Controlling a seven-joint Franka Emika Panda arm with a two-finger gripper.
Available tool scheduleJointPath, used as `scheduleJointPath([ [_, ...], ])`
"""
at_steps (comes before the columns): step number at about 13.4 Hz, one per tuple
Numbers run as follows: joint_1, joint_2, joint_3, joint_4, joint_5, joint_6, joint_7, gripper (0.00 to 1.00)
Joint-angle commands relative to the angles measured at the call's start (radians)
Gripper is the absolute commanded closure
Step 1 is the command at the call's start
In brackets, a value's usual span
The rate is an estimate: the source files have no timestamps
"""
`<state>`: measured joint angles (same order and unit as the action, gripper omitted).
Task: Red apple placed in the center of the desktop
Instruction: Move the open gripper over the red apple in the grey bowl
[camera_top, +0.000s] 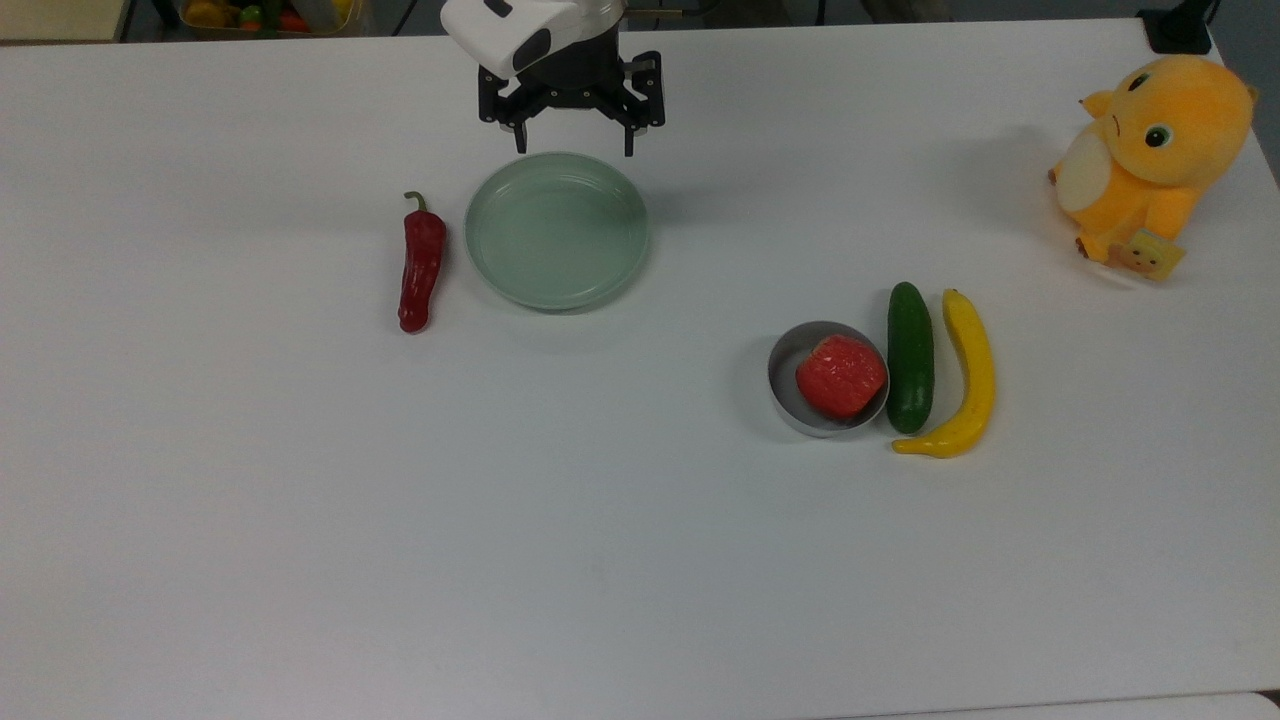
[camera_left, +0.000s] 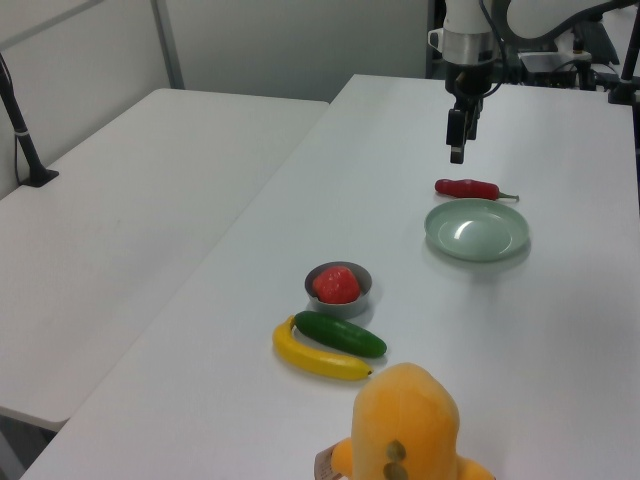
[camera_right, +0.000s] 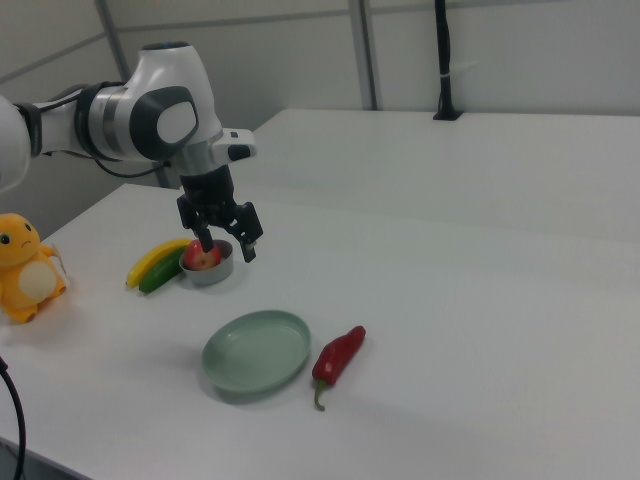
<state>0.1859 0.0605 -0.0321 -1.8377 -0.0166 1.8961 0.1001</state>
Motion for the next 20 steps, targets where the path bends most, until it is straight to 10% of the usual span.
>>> scheduleJointPath([
  [1,0.009,-0.018,-0.005,-0.012,0.000,0.012,-0.004,0.00],
  [14,0.029,0.016,0.008,-0.003,0.006,0.058,-0.004,0.00],
  [20,0.027,0.189,0.118,0.109,-0.006,0.146,-0.199,0.00],
])
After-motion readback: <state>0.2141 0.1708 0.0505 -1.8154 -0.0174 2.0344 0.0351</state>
